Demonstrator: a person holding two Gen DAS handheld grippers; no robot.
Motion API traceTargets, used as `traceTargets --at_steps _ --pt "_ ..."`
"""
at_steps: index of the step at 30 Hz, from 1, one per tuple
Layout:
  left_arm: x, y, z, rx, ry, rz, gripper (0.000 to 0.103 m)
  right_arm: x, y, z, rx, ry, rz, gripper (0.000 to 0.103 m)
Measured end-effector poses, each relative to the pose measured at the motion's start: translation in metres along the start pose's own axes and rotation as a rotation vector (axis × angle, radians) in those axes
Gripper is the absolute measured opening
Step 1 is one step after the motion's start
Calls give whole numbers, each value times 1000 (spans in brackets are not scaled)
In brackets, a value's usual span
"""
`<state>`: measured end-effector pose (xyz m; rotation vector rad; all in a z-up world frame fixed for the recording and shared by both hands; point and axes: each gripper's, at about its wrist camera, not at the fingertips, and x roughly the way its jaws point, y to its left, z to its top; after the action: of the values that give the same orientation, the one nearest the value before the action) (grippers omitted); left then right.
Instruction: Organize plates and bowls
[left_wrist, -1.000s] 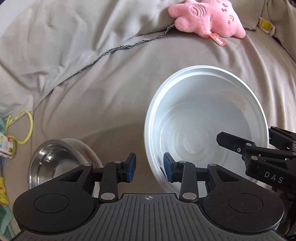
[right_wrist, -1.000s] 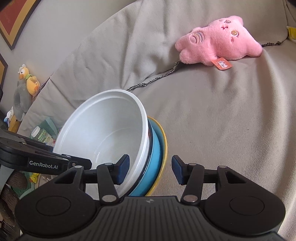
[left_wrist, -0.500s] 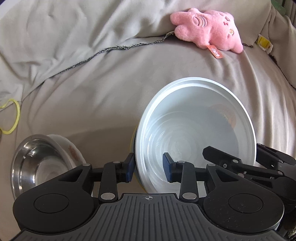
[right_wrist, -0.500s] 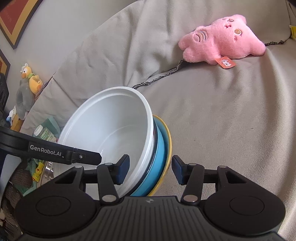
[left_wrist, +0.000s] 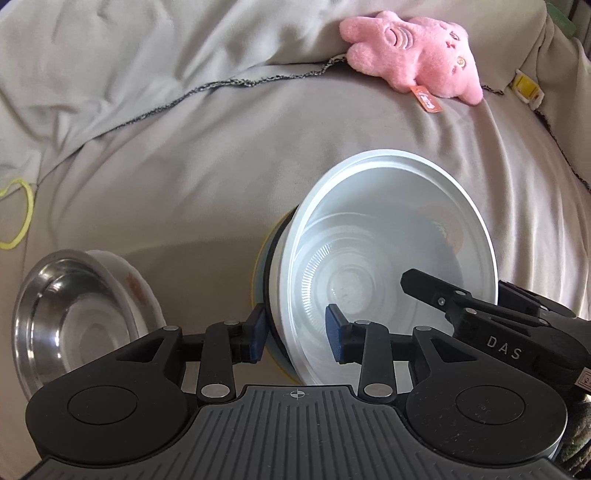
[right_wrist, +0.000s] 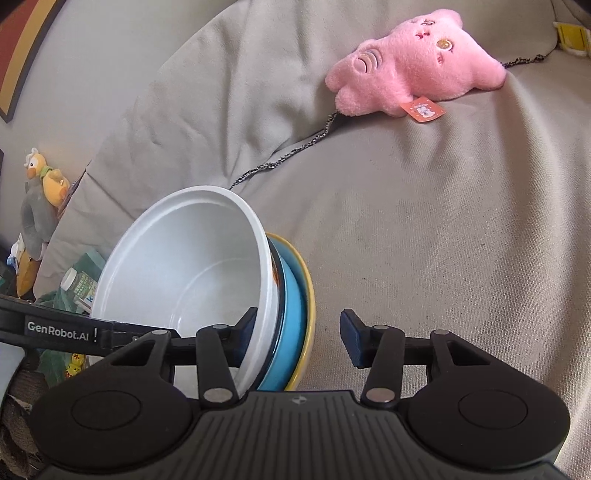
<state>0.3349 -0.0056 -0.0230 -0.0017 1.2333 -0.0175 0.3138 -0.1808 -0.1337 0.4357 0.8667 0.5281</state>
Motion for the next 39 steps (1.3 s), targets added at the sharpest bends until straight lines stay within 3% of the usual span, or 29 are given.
traceTargets --at_steps 5,7,11,14,19,39 --pt "4 -5 -1 50 -20 120 31 3 0 -1 0 14 13 47" --pt "8 -2 -1 62 -22 146 41 3 0 -1 -4 15 10 47" --pt "15 8 1 -8 9 90 38 5 0 1 2 20 14 47" --pt "14 4 1 3 -1 68 37 6 0 2 -3 27 21 47" --pt "13 -7 2 52 -9 96 40 10 5 -2 -28 49 30 39" --pt "19 -15 7 81 22 88 51 17 1 -2 -16 84 50 39"
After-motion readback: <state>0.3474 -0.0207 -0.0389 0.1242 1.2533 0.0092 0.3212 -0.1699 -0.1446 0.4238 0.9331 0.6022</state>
